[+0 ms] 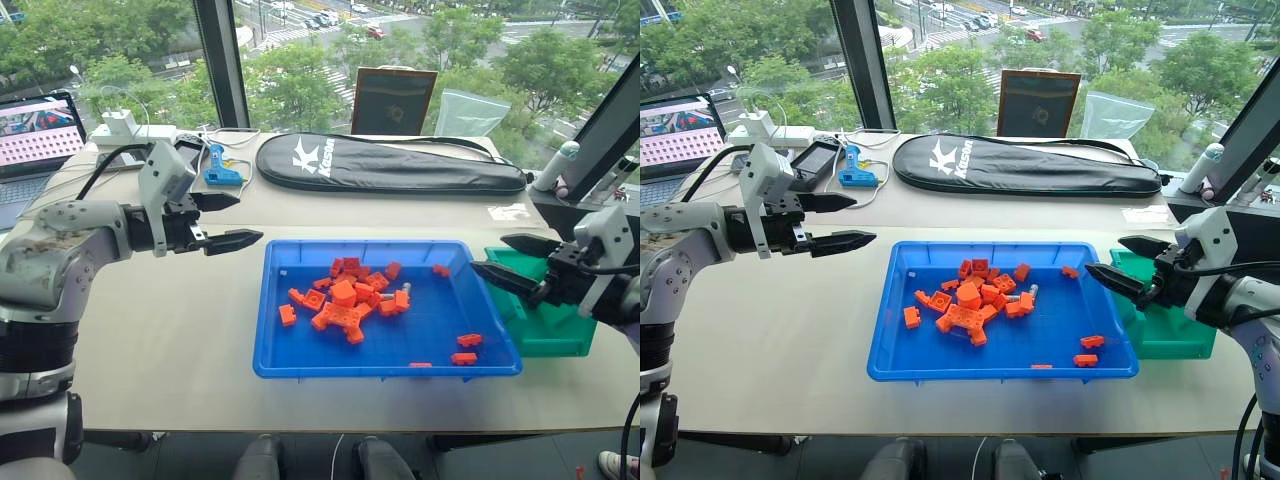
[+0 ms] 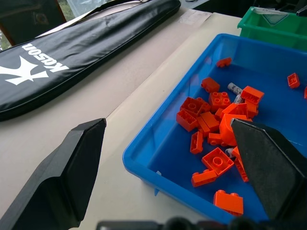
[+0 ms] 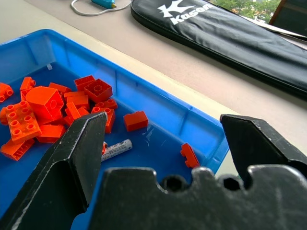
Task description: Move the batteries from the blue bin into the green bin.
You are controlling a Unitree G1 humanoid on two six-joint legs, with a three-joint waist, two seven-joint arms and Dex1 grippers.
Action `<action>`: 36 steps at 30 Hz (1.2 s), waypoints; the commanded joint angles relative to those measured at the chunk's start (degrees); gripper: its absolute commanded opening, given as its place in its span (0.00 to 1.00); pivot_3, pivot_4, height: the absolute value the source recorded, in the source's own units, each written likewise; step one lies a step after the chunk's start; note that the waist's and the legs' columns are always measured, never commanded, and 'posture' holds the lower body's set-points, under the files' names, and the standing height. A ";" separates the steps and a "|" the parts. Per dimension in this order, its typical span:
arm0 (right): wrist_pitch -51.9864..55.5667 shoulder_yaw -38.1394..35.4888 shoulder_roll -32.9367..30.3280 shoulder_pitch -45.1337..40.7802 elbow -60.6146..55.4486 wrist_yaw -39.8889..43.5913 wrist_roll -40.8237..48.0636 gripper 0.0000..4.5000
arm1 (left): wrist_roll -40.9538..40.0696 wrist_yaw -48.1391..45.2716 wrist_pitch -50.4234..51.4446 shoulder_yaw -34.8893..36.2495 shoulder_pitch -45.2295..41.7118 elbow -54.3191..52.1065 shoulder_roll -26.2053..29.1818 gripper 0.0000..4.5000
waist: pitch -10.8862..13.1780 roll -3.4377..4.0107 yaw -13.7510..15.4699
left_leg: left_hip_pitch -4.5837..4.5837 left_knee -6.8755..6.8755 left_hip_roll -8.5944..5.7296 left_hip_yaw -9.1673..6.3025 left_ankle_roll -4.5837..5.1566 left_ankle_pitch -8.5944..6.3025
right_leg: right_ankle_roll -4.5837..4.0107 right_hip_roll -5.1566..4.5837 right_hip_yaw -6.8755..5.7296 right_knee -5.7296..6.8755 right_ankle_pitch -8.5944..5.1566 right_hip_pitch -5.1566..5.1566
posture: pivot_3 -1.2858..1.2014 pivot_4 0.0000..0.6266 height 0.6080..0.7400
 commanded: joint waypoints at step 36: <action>-4.06 38.40 1.05 -23.47 6.25 11.43 -17.46 0.98 | -6.88 -20.30 1.92 -4.98 -1.10 -10.33 5.73 1.00 | 0.02 -0.03 0.00 | -0.06 0.15 0.02 -0.01 0.00 0.01 | -0.08 0.03 -0.01 0.14 -0.04 -0.09 | 0.52 0.24 0.95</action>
